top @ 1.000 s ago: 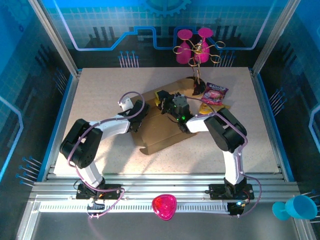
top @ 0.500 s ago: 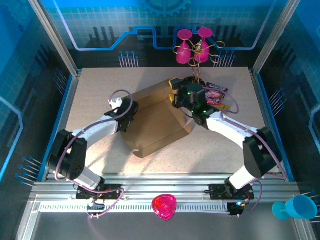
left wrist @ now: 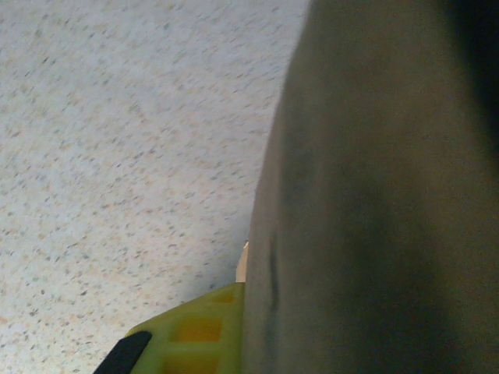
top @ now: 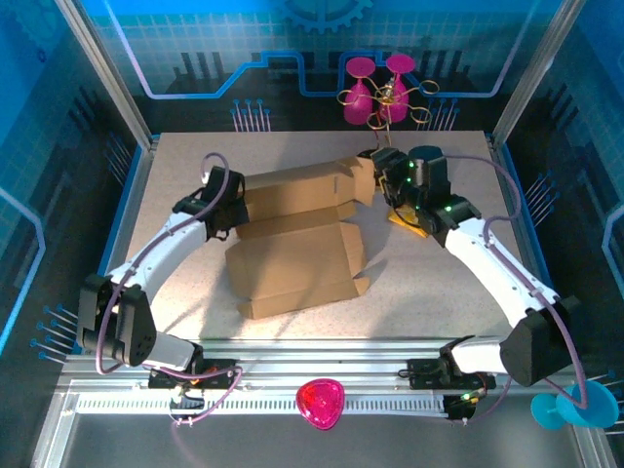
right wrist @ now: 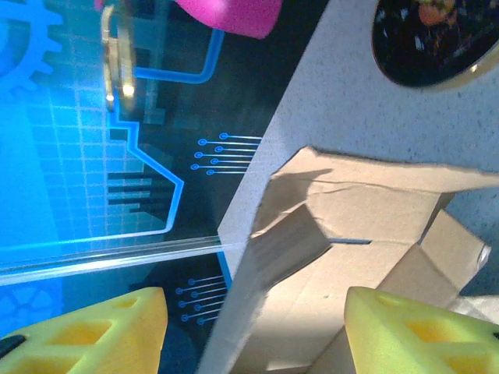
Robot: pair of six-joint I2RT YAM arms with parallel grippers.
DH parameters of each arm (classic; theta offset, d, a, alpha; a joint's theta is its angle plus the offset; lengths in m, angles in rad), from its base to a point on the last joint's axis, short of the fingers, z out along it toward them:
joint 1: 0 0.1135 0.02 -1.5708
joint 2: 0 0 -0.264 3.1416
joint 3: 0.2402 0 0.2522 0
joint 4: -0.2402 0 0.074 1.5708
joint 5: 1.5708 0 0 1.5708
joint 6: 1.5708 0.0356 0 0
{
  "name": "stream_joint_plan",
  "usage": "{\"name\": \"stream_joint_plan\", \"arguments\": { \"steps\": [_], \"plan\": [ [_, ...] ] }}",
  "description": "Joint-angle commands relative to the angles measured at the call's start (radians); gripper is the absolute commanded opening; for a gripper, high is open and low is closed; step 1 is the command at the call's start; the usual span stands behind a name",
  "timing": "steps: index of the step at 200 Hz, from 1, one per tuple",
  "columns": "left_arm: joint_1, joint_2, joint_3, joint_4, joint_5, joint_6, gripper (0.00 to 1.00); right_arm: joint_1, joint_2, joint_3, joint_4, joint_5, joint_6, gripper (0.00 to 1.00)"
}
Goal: Fold the paper box
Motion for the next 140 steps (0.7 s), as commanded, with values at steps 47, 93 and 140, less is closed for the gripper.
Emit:
{"name": "stream_joint_plan", "arguments": {
  "steps": [47,93,140],
  "plan": [
    [0.001,0.041,0.195,-0.127,0.120,0.065,0.00,-0.046,0.145,0.324,-0.139,-0.078,-0.275,0.54],
    [0.000,0.063,0.243,-0.143,0.120,0.076,0.00,-0.044,0.257,0.412,-0.185,-0.149,-0.293,0.52],
    [0.000,0.076,0.265,-0.161,0.132,0.082,0.00,-0.032,0.300,0.409,-0.184,-0.187,-0.290,0.53]
  ]
}}
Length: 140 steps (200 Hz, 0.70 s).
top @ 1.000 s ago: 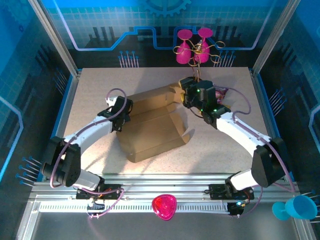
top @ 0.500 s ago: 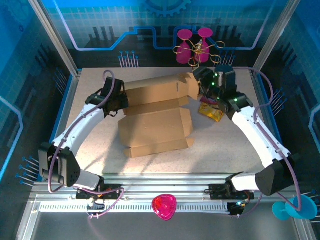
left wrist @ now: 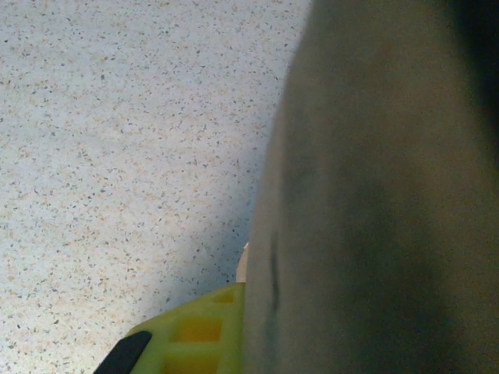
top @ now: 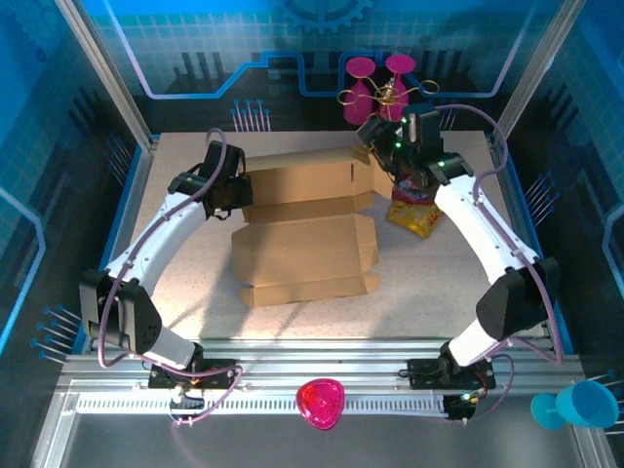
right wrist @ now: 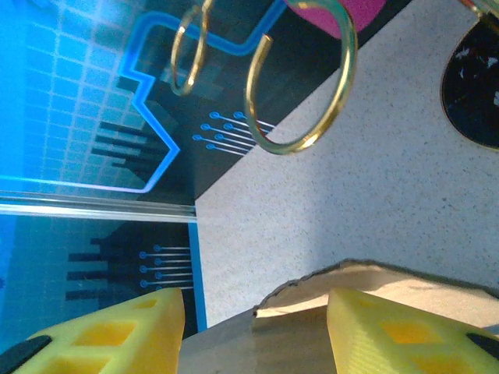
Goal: Fold the paper box
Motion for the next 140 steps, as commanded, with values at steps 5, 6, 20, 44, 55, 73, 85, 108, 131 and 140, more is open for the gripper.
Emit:
{"name": "stream_joint_plan", "arguments": {
  "steps": [5,6,20,44,55,73,85,108,131,140],
  "plan": [
    [0.000,0.010,0.046,-0.032,0.033,0.018,0.00,0.002,0.033,0.034,-0.024,-0.052,-0.017,0.53],
    [0.000,0.010,0.047,-0.032,0.034,0.018,0.00,0.002,0.034,0.035,-0.024,-0.053,-0.017,0.53],
    [-0.001,0.014,0.054,-0.042,0.033,0.018,0.00,0.009,0.047,0.043,-0.028,-0.065,-0.008,0.53],
    [0.000,0.024,0.075,-0.062,0.044,0.013,0.00,0.024,0.044,0.030,-0.030,-0.061,0.004,0.53],
    [0.000,0.026,0.082,-0.068,0.046,0.012,0.00,0.029,0.038,0.013,-0.014,-0.063,0.018,0.53],
    [0.000,0.028,0.090,-0.073,0.051,0.007,0.00,0.034,0.036,0.005,0.001,-0.071,0.038,0.52],
    [0.001,0.035,0.098,-0.080,0.055,0.004,0.00,0.037,0.035,0.002,0.013,-0.081,0.057,0.52],
    [0.000,0.042,0.112,-0.094,0.058,-0.002,0.00,0.045,0.023,-0.013,0.028,-0.096,0.102,0.49],
    [-0.001,0.046,0.117,-0.094,0.062,-0.008,0.00,0.047,0.003,-0.040,0.064,-0.095,0.148,0.41],
    [-0.001,0.046,0.117,-0.094,0.063,-0.008,0.00,0.046,0.001,-0.047,0.077,-0.099,0.168,0.38]
  ]
}}
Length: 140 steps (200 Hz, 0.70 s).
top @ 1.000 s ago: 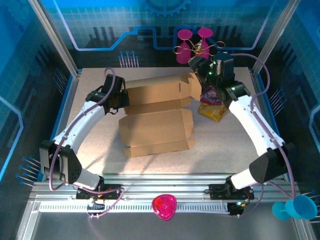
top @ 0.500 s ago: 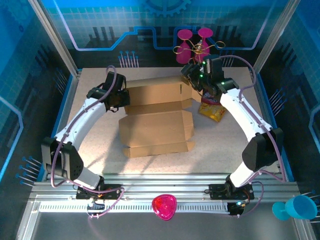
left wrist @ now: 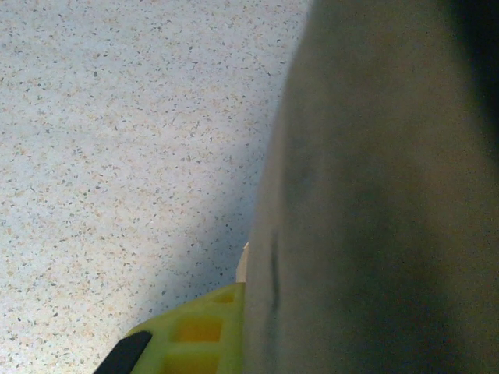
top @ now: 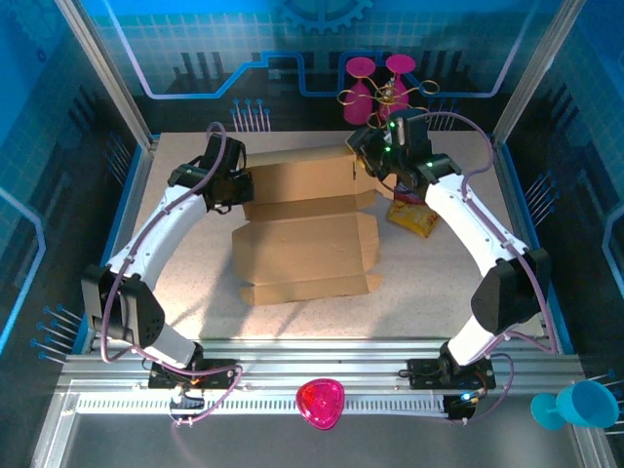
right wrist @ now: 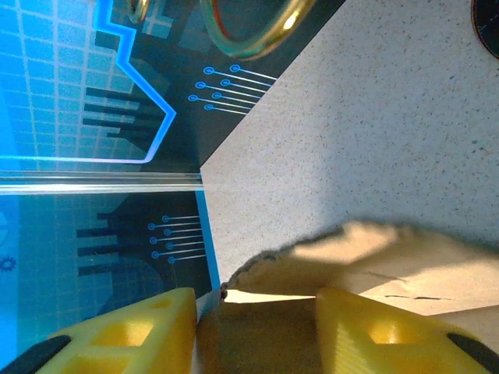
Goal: Fold the paper box
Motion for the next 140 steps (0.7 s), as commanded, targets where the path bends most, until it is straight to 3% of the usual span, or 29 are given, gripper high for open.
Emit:
{"name": "stream_joint_plan", "arguments": {
  "steps": [1,77,117,131,140],
  "plan": [
    [-0.001,0.011,0.035,-0.018,0.038,-0.007,0.00,0.016,-0.038,-0.026,0.052,-0.026,0.070,0.37],
    [-0.006,0.021,0.056,-0.040,0.037,-0.017,0.00,0.019,-0.038,-0.056,0.120,-0.036,0.221,0.00],
    [-0.006,0.021,0.074,-0.063,0.036,-0.028,0.00,0.017,-0.049,-0.056,0.112,-0.016,0.234,0.00],
    [-0.003,0.021,0.080,-0.070,0.040,-0.036,0.00,0.012,-0.063,-0.057,0.108,-0.004,0.218,0.26],
    [0.001,0.023,0.090,-0.079,0.043,-0.038,0.00,0.007,-0.086,-0.070,0.105,0.017,0.192,0.36]
  ]
}}
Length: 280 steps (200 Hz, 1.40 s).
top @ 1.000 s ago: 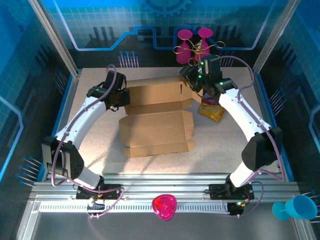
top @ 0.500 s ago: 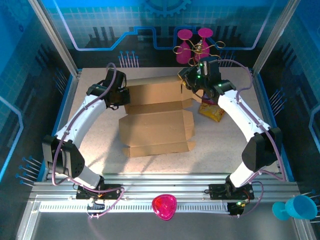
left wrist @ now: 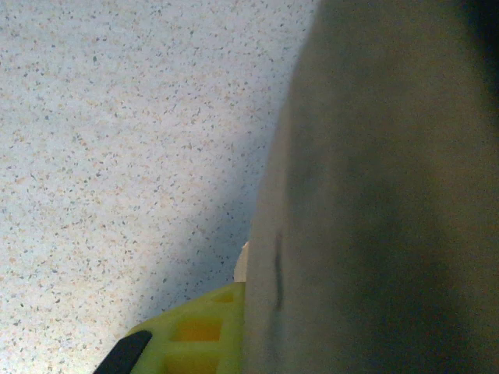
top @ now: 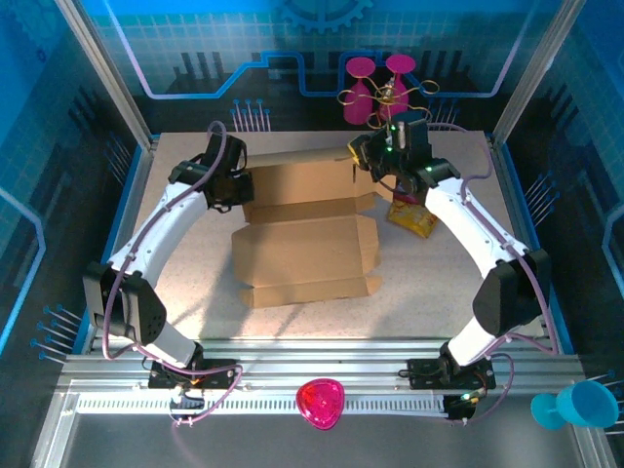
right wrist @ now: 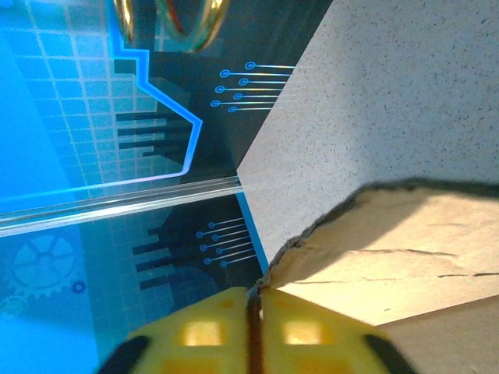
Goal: Fold the paper box
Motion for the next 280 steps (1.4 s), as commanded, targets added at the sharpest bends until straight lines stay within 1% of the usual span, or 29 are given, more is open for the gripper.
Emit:
{"name": "stream_joint_plan", "arguments": {
  "steps": [1,11,18,23,42,61,76,90,120,164,180,206,218,233,244,255,280],
  "plan": [
    [0.002,0.007,0.055,-0.031,0.036,-0.031,0.00,0.006,-0.072,-0.023,0.015,0.039,-0.026,0.38],
    [0.006,0.010,0.070,-0.048,0.036,-0.032,0.00,-0.004,-0.111,-0.049,0.012,0.076,-0.082,0.48],
    [0.009,0.012,0.083,-0.061,0.036,-0.029,0.00,-0.017,-0.147,-0.075,0.001,0.099,-0.125,0.51],
    [0.010,0.013,0.091,-0.069,0.038,-0.028,0.00,-0.026,-0.174,-0.100,0.001,0.109,-0.151,0.51],
    [0.019,0.013,0.117,-0.099,0.042,-0.024,0.00,-0.059,-0.281,-0.239,0.033,0.118,-0.225,0.49],
    [0.022,0.018,0.138,-0.122,0.042,-0.022,0.00,-0.081,-0.351,-0.364,0.029,0.093,-0.277,0.40],
    [0.021,0.025,0.153,-0.136,0.041,-0.021,0.00,-0.077,-0.378,-0.450,0.048,0.091,-0.318,0.39],
    [0.022,0.032,0.164,-0.146,0.041,-0.022,0.00,-0.078,-0.370,-0.492,0.067,0.084,-0.343,0.39],
    [0.022,0.047,0.195,-0.172,0.044,-0.027,0.00,-0.075,-0.293,-0.446,0.046,0.080,-0.435,0.42],
    [0.022,0.053,0.214,-0.190,0.045,-0.029,0.00,-0.057,-0.181,-0.390,0.058,0.062,-0.462,0.41],
    [0.022,0.054,0.214,-0.193,0.046,-0.027,0.00,-0.044,-0.157,-0.368,0.047,0.059,-0.464,0.38],
    [0.022,0.056,0.215,-0.195,0.045,-0.030,0.00,-0.024,-0.158,-0.359,0.046,0.078,-0.470,0.24],
    [0.022,0.056,0.216,-0.196,0.044,-0.032,0.00,-0.018,-0.161,-0.352,0.038,0.078,-0.470,0.23],
    [0.022,0.061,0.220,-0.196,0.044,-0.033,0.00,-0.007,-0.164,-0.345,0.034,0.072,-0.479,0.26],
    [0.022,0.065,0.222,-0.196,0.050,-0.035,0.00,0.006,-0.165,-0.333,0.024,0.074,-0.494,0.33],
    [0.022,0.069,0.225,-0.195,0.054,-0.038,0.00,0.021,-0.162,-0.319,0.014,0.081,-0.511,0.37],
    [0.022,0.070,0.230,-0.189,0.059,-0.042,0.00,0.035,-0.132,-0.292,-0.008,0.066,-0.523,0.44]
  ]
}}
